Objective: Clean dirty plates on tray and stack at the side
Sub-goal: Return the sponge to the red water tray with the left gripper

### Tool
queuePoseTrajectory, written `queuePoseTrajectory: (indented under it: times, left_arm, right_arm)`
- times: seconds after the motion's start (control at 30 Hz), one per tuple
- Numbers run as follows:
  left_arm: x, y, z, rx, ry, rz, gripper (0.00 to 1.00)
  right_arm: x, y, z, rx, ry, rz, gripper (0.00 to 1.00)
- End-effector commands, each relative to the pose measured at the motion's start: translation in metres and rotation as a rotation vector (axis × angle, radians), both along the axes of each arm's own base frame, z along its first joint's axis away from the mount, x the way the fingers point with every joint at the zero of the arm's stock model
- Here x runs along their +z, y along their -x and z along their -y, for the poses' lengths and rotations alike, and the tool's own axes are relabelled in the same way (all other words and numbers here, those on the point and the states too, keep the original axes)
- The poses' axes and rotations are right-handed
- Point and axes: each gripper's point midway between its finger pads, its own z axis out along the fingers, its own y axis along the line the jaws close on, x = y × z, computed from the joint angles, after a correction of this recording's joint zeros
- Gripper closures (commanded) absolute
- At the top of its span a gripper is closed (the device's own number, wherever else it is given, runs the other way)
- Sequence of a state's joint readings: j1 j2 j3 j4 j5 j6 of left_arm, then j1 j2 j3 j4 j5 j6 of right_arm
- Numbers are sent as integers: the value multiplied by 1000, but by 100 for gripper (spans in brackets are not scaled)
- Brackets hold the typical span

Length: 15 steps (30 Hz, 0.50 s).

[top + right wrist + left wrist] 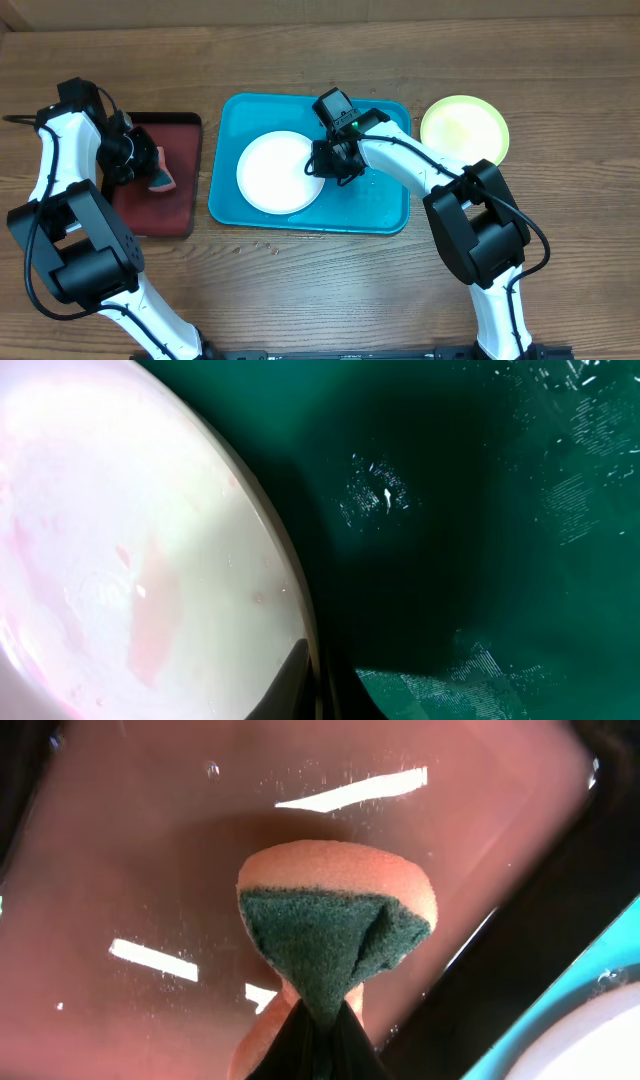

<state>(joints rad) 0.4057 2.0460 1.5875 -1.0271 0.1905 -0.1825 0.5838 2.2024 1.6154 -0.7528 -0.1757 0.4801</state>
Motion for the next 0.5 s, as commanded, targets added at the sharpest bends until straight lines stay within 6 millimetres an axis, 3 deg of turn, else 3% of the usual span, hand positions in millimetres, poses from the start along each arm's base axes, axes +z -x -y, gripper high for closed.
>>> queuePoseTrajectory:
  times: [0.0, 0.1, 0.17, 0.33, 0.47]
  left_arm:
    - [3, -3, 3, -16, 2, 16, 90]
    - [2, -2, 3, -17, 2, 15, 74]
    - [2, -2, 3, -17, 3, 13, 71]
    - [11, -1, 3, -1, 14, 10, 78]
    - [51, -15, 4, 3, 44, 99, 76]
  right_arm:
    - [-25, 1, 25, -24, 97, -19, 96]
    - [-25, 0, 25, -24, 96, -17, 96]
    - [-25, 0, 25, -24, 96, -17, 96]
    - [-25, 0, 24, -24, 95, -16, 96]
    - [-24, 1, 23, -22, 86, -22, 96]
